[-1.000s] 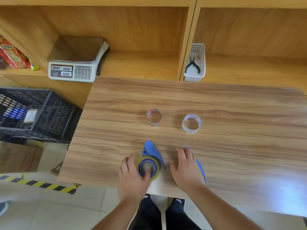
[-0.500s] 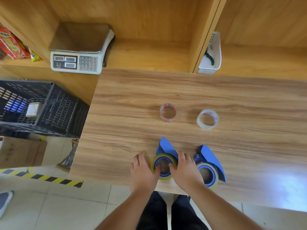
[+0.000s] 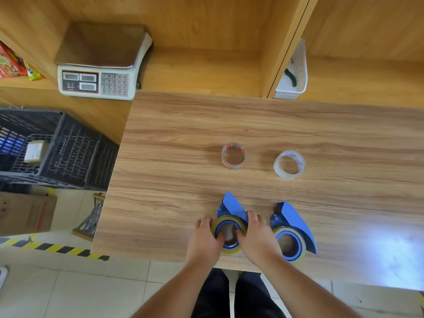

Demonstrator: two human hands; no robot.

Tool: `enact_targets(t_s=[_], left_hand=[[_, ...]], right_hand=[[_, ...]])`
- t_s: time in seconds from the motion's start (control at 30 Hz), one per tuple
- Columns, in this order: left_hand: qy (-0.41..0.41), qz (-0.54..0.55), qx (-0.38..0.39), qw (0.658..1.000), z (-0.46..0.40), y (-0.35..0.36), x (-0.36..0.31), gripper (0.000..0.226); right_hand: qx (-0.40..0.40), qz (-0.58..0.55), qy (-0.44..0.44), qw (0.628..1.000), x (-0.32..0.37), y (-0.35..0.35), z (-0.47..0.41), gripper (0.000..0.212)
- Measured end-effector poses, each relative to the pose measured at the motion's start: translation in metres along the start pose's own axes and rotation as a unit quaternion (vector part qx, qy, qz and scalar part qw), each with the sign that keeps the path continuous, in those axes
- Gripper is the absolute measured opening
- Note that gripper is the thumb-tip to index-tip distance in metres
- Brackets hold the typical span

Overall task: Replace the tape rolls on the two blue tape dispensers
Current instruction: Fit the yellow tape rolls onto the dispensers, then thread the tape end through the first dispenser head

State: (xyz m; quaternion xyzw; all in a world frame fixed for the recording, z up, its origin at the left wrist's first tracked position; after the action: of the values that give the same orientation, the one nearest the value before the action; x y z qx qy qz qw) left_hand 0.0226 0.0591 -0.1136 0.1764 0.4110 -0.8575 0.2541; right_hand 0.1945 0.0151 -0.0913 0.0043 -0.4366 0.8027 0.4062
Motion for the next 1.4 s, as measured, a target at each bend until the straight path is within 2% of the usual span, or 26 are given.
enact_targets(t_s=[0.13, 0.37, 0.6, 0.7, 0.8, 1.03, 1.2, 1.4], left_hand=[[0.008, -0.003, 0.009, 1.000, -0.002, 0.001, -0.003, 0.030], [0.002, 0.003, 0.010, 1.000, 0.005, -0.005, -0.005, 0.025], [0.021, 0.024, -0.004, 0.999, 0.026, -0.022, -0.017, 0.030], [0.050, 0.033, -0.021, 0.998, 0.038, -0.037, -0.033, 0.033], [0.084, 0.049, -0.043, 0.994, 0.050, -0.055, -0.056, 0.033], [0.157, 0.113, -0.081, 0.978, 0.089, -0.086, -0.116, 0.031], [0.207, 0.172, -0.078, 0.960, 0.117, -0.101, -0.154, 0.025], [0.253, 0.243, -0.090, 0.932, 0.155, -0.117, -0.191, 0.025]], right_hand=[[0.001, -0.001, 0.006, 1.000, 0.002, 0.003, -0.001, 0.056], [0.009, -0.022, 0.015, 1.000, 0.004, 0.007, 0.002, 0.041], [0.016, -0.120, 0.044, 0.992, 0.003, -0.009, 0.014, 0.030], [0.029, -0.161, 0.052, 0.985, 0.003, -0.023, 0.021, 0.035], [0.037, -0.199, 0.030, 0.979, 0.010, -0.042, 0.031, 0.049], [-0.020, -0.352, -0.033, 0.935, 0.017, -0.105, 0.057, 0.047], [-0.050, -0.416, -0.090, 0.903, 0.020, -0.163, 0.082, 0.048], [-0.072, -0.493, -0.128, 0.858, 0.016, -0.205, 0.107, 0.033]])
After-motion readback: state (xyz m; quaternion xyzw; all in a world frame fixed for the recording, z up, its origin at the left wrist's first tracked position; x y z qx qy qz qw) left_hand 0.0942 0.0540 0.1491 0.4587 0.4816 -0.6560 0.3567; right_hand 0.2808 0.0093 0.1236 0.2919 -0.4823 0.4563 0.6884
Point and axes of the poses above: each hand's wrist, its own z-axis away from the middle knuckle, its own y-axis out of the palm, x = y × z, the point moved 10 cm from there along -z, towards the middle knuckle, and after that the axes turned 2 degrees about -x, right-handed, at the moved point
